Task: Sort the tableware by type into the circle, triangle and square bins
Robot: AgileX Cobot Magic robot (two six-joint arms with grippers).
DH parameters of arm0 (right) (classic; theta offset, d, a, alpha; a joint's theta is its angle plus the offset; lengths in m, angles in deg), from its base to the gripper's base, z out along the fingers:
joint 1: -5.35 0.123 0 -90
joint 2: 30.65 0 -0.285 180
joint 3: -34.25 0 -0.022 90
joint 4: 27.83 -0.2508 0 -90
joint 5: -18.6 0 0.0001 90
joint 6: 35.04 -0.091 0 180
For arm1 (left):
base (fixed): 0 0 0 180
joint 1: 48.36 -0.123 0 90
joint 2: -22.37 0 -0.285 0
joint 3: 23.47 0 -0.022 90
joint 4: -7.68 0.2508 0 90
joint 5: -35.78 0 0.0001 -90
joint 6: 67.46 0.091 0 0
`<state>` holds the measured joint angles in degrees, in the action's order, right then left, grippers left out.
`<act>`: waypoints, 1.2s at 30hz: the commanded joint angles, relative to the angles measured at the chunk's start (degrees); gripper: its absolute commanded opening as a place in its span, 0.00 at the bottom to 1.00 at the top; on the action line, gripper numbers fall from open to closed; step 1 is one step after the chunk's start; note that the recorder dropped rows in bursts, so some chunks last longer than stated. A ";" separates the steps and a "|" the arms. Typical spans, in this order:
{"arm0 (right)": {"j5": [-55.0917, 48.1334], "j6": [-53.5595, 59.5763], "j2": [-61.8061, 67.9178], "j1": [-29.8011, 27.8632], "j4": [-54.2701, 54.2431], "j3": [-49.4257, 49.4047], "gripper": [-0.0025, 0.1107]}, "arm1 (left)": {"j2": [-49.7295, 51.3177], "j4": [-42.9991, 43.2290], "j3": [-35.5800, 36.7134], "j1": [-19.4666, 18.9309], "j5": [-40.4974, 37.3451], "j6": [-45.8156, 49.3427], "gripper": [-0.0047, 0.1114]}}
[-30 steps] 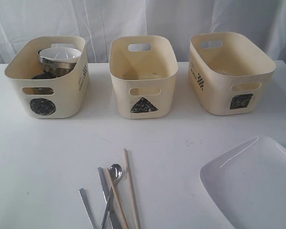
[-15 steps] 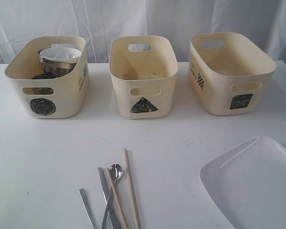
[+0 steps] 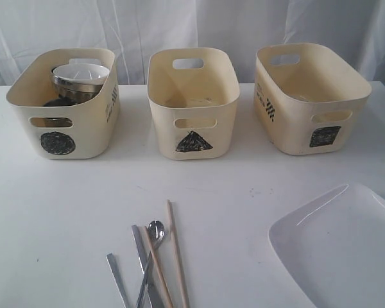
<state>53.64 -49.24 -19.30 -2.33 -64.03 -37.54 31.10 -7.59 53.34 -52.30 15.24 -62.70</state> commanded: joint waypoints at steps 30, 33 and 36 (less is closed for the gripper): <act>-71.44 22.61 61.20 4.23 15.89 38.95 0.02 | -0.29 -0.82 0.41 -0.03 -2.66 -0.32 0.04; -73.31 24.83 64.37 11.06 11.76 42.16 0.02 | -0.29 -0.82 0.41 -0.03 -2.66 -0.32 0.04; -75.20 20.68 70.09 20.47 15.68 45.98 0.02 | -0.29 -0.82 0.41 -0.03 -2.66 -0.32 0.04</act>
<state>-20.22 -28.35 46.42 11.15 -48.51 5.68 31.10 -7.72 53.32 -52.30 15.11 -62.74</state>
